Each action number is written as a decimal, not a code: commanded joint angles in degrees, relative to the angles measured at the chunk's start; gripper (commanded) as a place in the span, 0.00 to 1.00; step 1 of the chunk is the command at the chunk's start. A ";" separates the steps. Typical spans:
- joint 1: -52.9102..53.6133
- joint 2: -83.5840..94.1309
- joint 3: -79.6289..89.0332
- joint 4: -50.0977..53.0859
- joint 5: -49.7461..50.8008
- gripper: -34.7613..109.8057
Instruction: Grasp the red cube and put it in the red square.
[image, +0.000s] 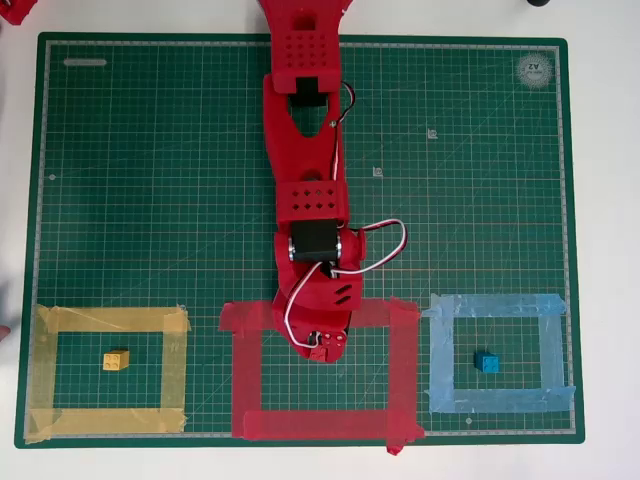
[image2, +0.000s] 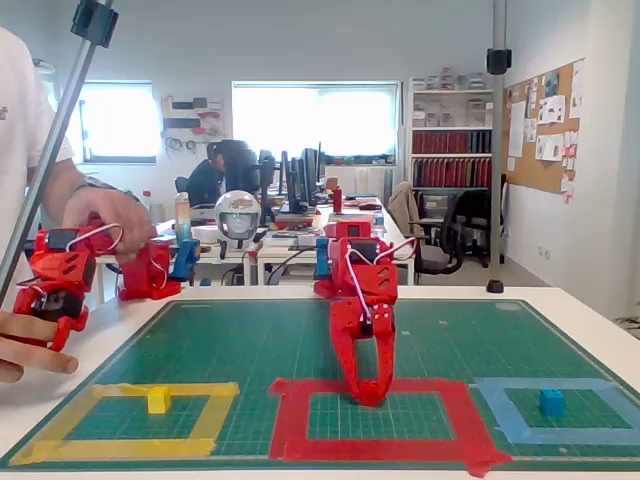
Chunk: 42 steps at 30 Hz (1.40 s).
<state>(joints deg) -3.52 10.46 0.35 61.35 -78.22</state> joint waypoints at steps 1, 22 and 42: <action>-0.53 2.29 -0.79 -0.44 -1.58 0.32; -0.88 2.90 1.23 0.18 -8.26 0.33; 0.26 3.78 1.93 0.09 -19.25 0.33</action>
<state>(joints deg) -3.52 10.55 1.93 61.35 -93.43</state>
